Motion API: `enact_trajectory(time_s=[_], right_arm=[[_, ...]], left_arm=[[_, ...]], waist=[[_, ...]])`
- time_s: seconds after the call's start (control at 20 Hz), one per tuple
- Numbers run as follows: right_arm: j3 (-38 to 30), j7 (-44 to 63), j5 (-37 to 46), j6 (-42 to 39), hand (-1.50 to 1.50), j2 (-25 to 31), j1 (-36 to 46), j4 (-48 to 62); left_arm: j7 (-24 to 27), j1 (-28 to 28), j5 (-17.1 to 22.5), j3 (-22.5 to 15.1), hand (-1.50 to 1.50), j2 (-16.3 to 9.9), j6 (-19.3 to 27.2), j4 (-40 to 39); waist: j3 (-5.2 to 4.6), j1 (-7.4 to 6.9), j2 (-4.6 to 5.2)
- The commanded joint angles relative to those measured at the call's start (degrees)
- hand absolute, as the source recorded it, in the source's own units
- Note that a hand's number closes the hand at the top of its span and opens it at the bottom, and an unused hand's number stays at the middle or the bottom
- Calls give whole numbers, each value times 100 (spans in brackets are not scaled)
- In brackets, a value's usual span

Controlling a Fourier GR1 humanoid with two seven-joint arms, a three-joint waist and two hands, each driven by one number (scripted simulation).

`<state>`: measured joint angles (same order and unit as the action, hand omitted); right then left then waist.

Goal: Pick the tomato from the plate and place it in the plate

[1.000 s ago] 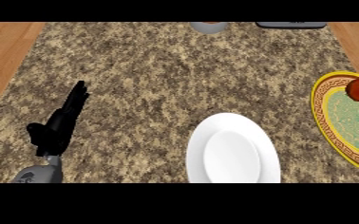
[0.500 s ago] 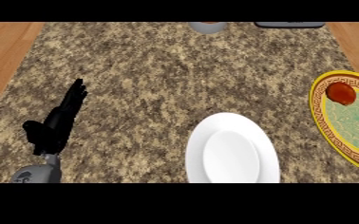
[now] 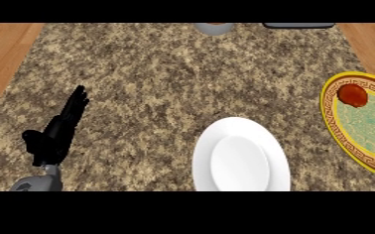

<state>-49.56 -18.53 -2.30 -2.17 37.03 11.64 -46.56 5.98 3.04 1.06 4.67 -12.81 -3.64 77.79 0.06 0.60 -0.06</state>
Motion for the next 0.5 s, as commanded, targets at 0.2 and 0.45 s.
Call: enact_trajectory(time_s=[0.2, 0.45], right_arm=[[-576, -1763, -465, -1593, -150, 878, -994, 1599], [-403, -2711, -231, -2029, -150, 1173, -1217, 2576]], left_arm=[[368, -215, -114, -102, 0, 233, 44, -48], [132, -203, -259, -285, 0, 358, 134, 164]], waist=[[9, -47, 15], [16, -75, 14]])
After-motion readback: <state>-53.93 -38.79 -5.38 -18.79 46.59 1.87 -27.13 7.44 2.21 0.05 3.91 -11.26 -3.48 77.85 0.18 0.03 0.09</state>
